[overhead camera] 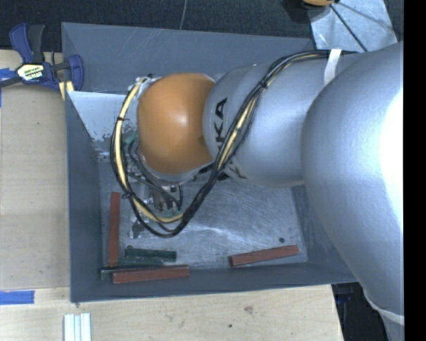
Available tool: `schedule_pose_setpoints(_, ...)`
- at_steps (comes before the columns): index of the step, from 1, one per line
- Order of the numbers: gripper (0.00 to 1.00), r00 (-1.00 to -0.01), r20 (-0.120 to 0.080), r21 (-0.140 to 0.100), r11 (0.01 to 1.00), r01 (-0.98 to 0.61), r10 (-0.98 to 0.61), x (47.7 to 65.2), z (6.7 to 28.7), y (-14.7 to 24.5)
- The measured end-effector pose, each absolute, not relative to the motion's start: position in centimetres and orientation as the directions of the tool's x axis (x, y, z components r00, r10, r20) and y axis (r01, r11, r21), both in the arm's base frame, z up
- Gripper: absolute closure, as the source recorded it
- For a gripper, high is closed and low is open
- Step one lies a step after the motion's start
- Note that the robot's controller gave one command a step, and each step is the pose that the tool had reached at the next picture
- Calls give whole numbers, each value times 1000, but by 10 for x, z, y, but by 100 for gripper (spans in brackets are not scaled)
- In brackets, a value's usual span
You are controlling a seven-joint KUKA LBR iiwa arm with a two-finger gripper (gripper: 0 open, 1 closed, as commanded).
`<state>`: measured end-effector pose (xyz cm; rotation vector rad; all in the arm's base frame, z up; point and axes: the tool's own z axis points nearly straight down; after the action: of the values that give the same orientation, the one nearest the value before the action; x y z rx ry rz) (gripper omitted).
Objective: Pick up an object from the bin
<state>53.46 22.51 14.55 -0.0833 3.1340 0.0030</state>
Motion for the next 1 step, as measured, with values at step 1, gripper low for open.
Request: schedule_pose_setpoints(1,0,-986,-2,2,986,-166,-166,561,113,228)
